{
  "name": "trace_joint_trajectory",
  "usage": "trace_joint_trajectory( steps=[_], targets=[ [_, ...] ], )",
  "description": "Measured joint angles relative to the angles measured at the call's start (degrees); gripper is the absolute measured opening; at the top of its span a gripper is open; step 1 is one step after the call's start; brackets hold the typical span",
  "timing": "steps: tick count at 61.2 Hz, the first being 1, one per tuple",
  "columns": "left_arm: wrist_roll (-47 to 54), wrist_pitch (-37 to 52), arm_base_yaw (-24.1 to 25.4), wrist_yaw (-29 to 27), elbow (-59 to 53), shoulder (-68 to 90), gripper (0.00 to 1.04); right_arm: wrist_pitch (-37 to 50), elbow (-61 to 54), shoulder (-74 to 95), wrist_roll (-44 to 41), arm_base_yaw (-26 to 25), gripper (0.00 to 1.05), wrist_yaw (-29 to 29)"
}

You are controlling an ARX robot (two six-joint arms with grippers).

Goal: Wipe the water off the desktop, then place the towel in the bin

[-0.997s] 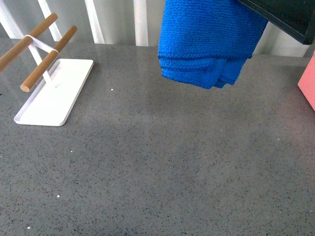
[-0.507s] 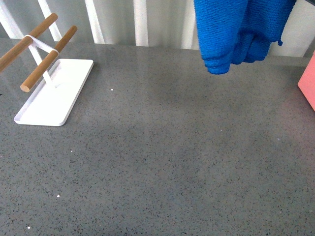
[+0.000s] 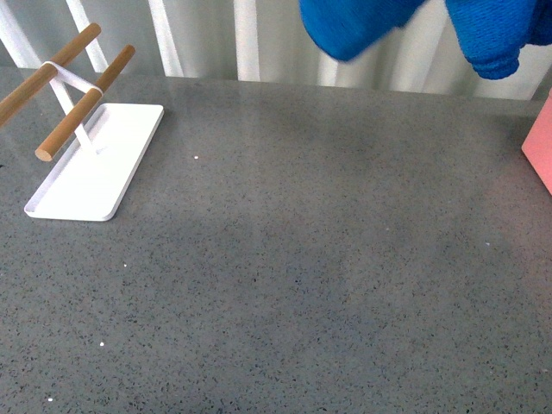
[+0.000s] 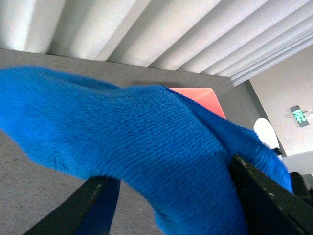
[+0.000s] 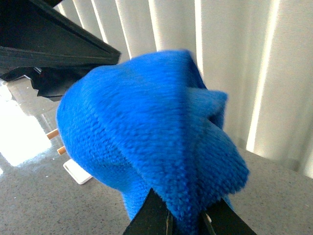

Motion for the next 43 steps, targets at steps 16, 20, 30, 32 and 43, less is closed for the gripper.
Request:
trace_joint_trajectory(
  steps=[16, 20, 30, 32, 43],
  targets=[
    [10.67, -1.29, 9.79, 1.16, -9.53, -6.64, 0.98, -6.67, 0.0, -2.6, -1.88, -5.73, 0.03, 0.42],
    [14.86, -1.99, 12.68, 3.58, -14.99, -11.21, 0.98, -9.11, -0.07, -3.74, -3.41, -6.91, 0.03, 0.94],
    [22.18, -5.75, 17.4, 9.05, -27.58, -23.85, 0.98, -13.03, -1.09, -4.37, -6.51, -9.97, 0.03, 3.69],
    [23.3, -6.38, 18.38, 9.79, -30.23, -26.69, 0.98, -13.25, -1.38, -4.37, -6.91, -10.43, 0.03, 3.87],
    [29.05, -13.46, 24.46, 13.42, -39.93, -38.49, 0.98, -13.42, -2.51, -3.1, -8.74, -12.55, 0.03, 4.22]
  ],
)
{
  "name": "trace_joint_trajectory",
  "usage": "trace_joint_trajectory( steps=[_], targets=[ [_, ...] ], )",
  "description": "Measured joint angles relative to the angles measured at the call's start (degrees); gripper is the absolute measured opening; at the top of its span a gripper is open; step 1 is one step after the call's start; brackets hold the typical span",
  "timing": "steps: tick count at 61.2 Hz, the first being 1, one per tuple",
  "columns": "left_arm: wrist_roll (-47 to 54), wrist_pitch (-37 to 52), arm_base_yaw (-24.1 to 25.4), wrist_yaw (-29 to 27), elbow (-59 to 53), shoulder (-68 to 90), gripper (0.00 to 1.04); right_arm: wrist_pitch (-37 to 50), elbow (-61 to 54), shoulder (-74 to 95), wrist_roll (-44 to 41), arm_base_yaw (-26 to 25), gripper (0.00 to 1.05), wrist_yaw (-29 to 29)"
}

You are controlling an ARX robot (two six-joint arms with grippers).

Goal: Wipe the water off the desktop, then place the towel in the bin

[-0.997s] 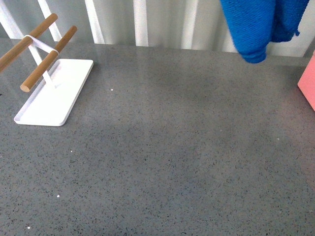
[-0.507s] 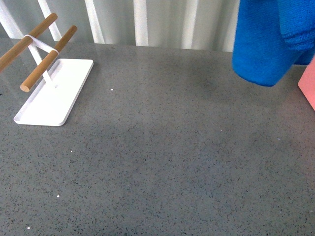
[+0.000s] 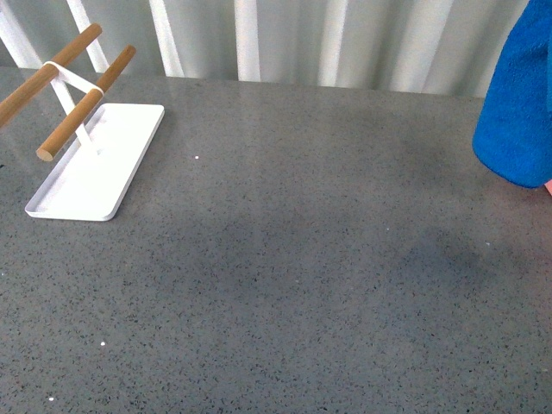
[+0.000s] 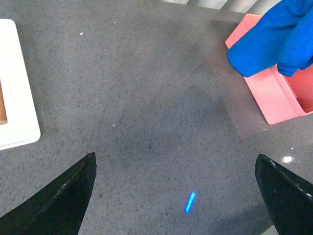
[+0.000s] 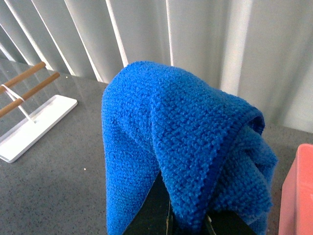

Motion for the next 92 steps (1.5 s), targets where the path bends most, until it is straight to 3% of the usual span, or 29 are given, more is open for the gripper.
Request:
trace_joint_trajectory(
  steps=[5, 6, 8, 13, 18, 34, 92],
  targets=[
    [2.23, -1.16, 3.65, 0.13, -2.67, -3.5, 0.98, 0.07, -0.68, 0.83, -0.52, -0.13, 0.03, -0.15],
    [1.81, 2.32, 3.02, -3.1, -4.33, -4.48, 0.95, 0.15, -0.87, 0.85, -0.55, -0.11, 0.03, -0.15],
    [1.73, 15.28, 0.92, -14.8, -10.21, -7.3, 0.87, 0.22, -1.14, 0.87, -0.63, -0.07, 0.03, -0.17],
    [1.31, 38.03, -1.42, -30.36, -21.07, -12.28, 0.68, 0.22, -1.36, 0.9, -0.9, 0.09, 0.03, -0.24],
    [1.07, 44.46, -1.64, -32.74, -24.74, -15.45, 0.5, 0.2, -1.99, 0.92, -1.64, 0.24, 0.03, -0.44],
    [0.81, 43.58, -1.7, -32.89, -30.62, -21.92, 0.03, -0.59, -2.08, 1.55, -3.23, 0.24, 0.03, -0.37],
    [0.81, 29.07, -1.73, -32.92, -36.96, -44.5, 0.03, -3.13, -3.63, 1.36, -6.56, 1.14, 0.03, 0.92]
  ],
)
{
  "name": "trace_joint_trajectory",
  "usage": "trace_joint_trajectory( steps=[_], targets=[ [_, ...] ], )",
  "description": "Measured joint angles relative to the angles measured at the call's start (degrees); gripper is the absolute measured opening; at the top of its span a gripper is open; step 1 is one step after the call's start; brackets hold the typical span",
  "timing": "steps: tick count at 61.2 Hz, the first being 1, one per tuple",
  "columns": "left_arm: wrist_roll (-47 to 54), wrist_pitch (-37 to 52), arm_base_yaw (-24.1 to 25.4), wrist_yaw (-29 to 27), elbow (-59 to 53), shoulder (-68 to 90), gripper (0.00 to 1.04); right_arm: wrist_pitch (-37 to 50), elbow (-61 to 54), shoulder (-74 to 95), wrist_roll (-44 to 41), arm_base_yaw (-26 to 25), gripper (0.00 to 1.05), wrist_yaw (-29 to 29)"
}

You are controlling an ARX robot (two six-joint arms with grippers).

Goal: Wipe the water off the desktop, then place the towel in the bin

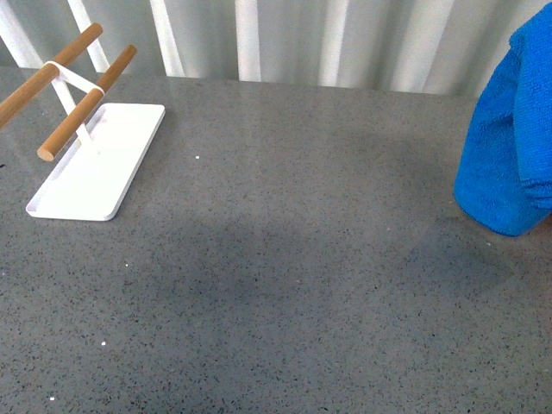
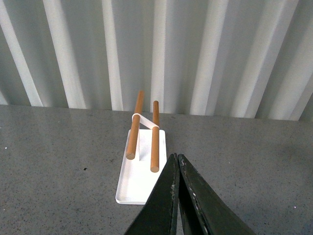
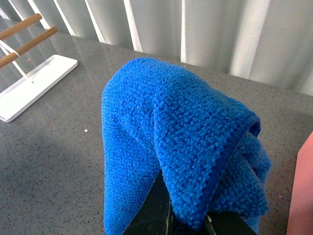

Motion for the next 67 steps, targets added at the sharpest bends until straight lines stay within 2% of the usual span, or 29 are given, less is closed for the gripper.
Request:
trace_joint_trajectory(
  steps=[21, 26, 37, 48, 51, 60, 67],
  targets=[
    [0.0, -5.01, 0.0, 0.0, 0.0, -5.01, 0.03, -0.24, -0.02, 0.0, -0.28, 0.5, 0.03, 0.5],
    [0.0, -14.14, 0.0, 0.0, 0.0, -12.17, 0.03, -0.5, 0.0, 0.0, -0.48, 0.96, 0.03, 0.9],
    [0.0, -14.8, 0.0, 0.0, 0.0, -14.47, 0.03, -0.72, 0.04, 0.24, -0.48, 2.25, 0.03, 1.95],
    [-0.09, -14.84, 0.0, 0.02, 0.0, -14.49, 0.04, -3.78, 2.45, 4.66, 1.49, 4.37, 0.03, 5.33],
    [-0.04, -14.84, 0.0, 0.0, 0.0, -14.47, 0.11, -5.14, 3.85, 6.6, 2.19, 4.83, 0.03, 6.64],
    [-0.04, -14.84, 0.0, 0.02, 0.0, -14.47, 0.45, -13.18, 11.82, 18.23, 2.93, 6.43, 0.03, 12.98],
    [-0.04, -14.86, 0.0, 0.02, 0.0, -14.47, 0.63, -16.35, 15.15, 24.24, 1.55, 7.04, 0.03, 15.26]
  ],
)
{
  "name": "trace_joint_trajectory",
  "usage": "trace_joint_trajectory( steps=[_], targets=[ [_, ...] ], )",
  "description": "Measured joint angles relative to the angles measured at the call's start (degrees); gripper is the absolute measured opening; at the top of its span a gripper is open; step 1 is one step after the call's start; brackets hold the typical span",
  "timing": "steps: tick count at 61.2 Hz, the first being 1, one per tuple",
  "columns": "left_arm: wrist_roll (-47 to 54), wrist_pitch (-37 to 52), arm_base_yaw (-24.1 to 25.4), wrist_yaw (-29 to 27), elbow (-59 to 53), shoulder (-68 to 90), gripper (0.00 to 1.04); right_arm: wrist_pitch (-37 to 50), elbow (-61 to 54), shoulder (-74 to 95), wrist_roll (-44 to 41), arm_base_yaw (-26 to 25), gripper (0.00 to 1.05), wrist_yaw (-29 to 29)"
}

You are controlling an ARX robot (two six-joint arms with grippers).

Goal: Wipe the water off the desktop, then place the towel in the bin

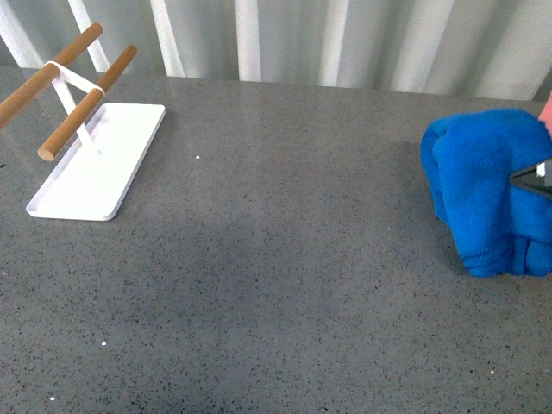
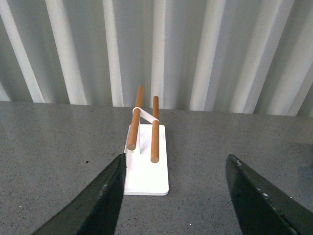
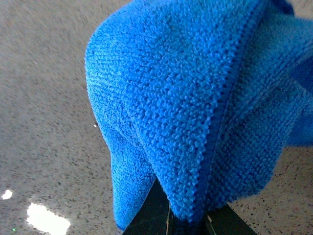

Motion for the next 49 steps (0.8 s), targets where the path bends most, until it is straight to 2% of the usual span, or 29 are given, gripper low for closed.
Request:
trace_joint_trajectory(
  steps=[10, 13, 35, 49],
  targets=[
    [0.0, 0.0, 0.0, -0.02, 0.0, 0.0, 0.94, -2.14, 3.28, 7.41, -1.6, 1.03, 0.03, 1.46],
    [0.04, 0.0, 0.0, 0.0, 0.0, 0.0, 1.0, -2.29, 3.76, 8.37, -1.66, 1.2, 0.03, 1.62],
    [0.04, 0.0, 0.0, 0.0, 0.0, 0.0, 0.98, 0.04, 5.44, 13.42, -3.54, -0.04, 0.03, 4.22],
    [0.04, 0.0, 0.0, 0.0, 0.0, 0.0, 0.98, 0.04, 11.17, 16.59, -4.63, 0.35, 0.03, 7.06]
  ],
)
